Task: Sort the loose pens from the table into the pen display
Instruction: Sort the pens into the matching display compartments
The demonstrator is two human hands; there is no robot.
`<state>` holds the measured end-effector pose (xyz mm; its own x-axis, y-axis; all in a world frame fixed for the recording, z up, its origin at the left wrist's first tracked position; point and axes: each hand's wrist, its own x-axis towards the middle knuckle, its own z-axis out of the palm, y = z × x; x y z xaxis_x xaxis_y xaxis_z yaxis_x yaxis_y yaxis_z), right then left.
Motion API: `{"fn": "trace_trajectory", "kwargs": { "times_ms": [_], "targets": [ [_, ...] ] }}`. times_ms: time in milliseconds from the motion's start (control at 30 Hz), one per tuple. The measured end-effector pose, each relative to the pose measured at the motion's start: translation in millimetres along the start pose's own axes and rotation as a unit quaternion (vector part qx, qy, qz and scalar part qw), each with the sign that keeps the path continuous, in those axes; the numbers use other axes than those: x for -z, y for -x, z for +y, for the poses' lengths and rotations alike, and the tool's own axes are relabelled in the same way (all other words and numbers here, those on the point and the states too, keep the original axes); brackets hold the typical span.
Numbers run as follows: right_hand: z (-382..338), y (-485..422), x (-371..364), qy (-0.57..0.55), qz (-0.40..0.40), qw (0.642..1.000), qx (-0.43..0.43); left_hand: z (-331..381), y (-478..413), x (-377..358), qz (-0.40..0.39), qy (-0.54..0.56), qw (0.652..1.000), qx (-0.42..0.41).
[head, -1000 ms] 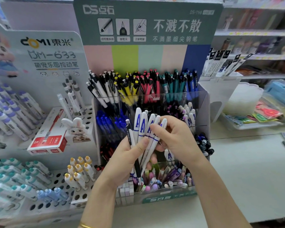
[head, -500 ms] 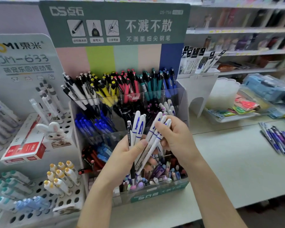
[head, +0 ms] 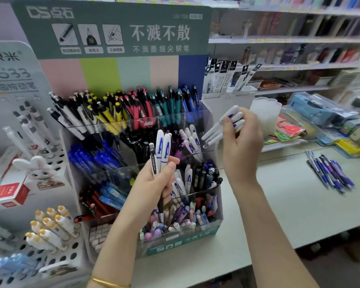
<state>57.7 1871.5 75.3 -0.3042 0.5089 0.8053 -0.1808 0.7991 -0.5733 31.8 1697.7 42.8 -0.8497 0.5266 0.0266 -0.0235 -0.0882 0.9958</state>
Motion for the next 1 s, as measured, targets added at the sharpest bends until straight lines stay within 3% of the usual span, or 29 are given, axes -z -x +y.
{"fn": "trace_trajectory", "kwargs": {
  "times_ms": [167,300,400,500,667,700,767,833,900,933,1000],
  "targets": [
    [11.9,-1.3,-26.5,0.067,-0.124,0.99,-0.014,0.4,-4.7,-7.9,0.0,0.066,0.998,0.001],
    [27.4,-0.7,-37.9,0.179,-0.227,0.957,-0.027,1.6,-5.8,-3.1,0.001,0.107,0.994,-0.013],
    [30.2,4.5,-41.4,0.259,-0.256,0.931,0.011,2.8,-6.3,0.1,-0.012,0.12,0.993,-0.018],
    [30.8,10.9,-40.0,0.265,-0.267,0.926,0.041,0.7,-5.4,-0.3,-0.04,0.128,0.991,-0.008],
    [25.8,5.3,-34.3,0.235,-0.346,0.909,-0.002,-8.3,-4.0,-1.9,-0.094,0.134,0.987,0.002],
    [23.9,4.9,-31.1,0.227,-0.342,0.912,-0.015,-9.0,-3.2,-1.9,-0.103,0.134,0.986,0.003],
    [21.2,7.2,-21.5,0.214,-0.254,0.943,-0.019,-9.6,-1.2,-0.6,-0.122,0.131,0.984,0.005],
    [13.8,11.3,-10.9,0.151,-0.145,0.978,-0.009,-9.4,1.1,1.0,-0.144,0.132,0.981,0.012],
    [2.9,13.1,-2.3,-0.017,-0.164,0.985,-0.059,-9.0,3.2,1.3,-0.155,0.134,0.979,0.021],
    [-5.3,12.8,1.8,-0.112,-0.223,0.961,-0.118,-8.6,3.9,0.9,-0.158,0.131,0.978,0.022],
    [-18.6,13.2,7.4,-0.233,-0.36,0.873,-0.232,-8.8,5.0,0.9,-0.167,0.114,0.979,0.018]
  ]
}}
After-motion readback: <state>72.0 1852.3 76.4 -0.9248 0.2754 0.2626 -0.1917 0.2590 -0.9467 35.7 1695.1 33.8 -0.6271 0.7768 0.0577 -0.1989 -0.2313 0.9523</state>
